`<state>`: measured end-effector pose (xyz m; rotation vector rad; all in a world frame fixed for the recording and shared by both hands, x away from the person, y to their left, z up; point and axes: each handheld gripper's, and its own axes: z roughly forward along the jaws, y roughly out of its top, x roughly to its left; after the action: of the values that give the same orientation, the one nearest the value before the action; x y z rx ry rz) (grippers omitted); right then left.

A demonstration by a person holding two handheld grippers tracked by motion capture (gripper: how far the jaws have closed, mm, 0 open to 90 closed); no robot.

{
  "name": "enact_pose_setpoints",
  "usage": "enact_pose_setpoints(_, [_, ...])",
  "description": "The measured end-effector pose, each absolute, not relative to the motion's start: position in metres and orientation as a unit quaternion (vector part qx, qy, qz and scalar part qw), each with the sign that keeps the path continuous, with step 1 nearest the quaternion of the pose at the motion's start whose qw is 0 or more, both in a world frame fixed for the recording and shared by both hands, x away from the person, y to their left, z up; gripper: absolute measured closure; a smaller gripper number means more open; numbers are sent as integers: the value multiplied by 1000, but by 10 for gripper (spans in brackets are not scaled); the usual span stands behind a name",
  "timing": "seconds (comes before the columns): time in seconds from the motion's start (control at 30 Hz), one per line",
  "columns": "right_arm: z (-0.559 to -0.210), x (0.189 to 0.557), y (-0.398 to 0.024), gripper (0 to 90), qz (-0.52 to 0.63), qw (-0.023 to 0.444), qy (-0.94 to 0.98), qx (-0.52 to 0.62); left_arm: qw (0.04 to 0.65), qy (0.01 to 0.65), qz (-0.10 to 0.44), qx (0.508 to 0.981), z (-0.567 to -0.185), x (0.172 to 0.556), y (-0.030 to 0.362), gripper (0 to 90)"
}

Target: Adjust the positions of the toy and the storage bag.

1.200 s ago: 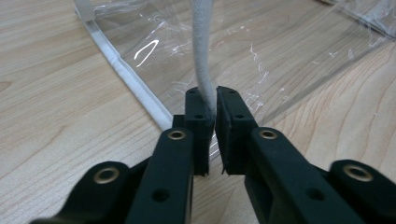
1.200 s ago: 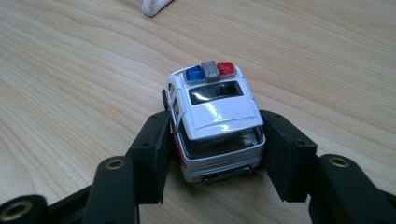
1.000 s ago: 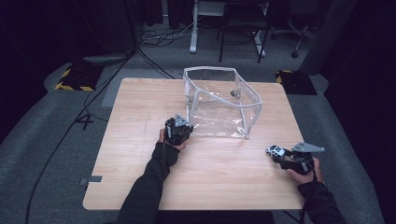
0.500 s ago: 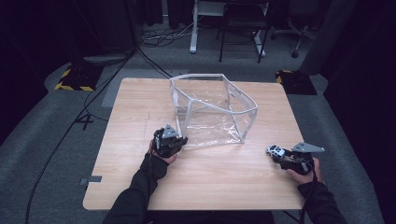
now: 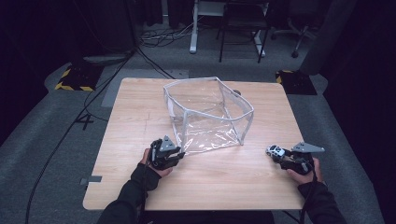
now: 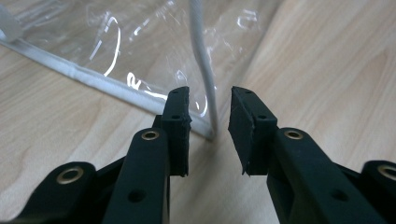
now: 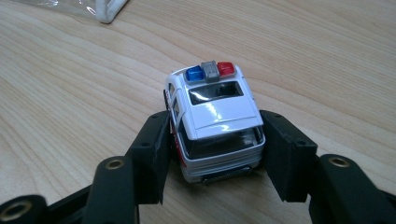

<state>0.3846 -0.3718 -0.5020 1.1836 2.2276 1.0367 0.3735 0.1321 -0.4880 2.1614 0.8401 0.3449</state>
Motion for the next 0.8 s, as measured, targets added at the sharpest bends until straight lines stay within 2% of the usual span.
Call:
enact_pose_setpoints(0.1, [-502,385,-372,453,370,206,801,424,367,321,134,862,-489,367,134,572])
enact_pose_setpoints(0.23, [-502,385,-370,361,369,198,808,414,358,316,127,870,-489,358,140,462])
enact_pose_setpoints(0.47, [-502,386,-368,301,369,193,810,414,342,334,119,870,-495,348,155,245])
enact_pose_setpoints(0.57, [-502,386,-368,322,368,193,810,414,341,338,119,869,-496,344,163,213])
enact_pose_setpoints(0.8, [-502,387,-369,447,368,208,805,417,330,351,124,867,-499,333,178,198])
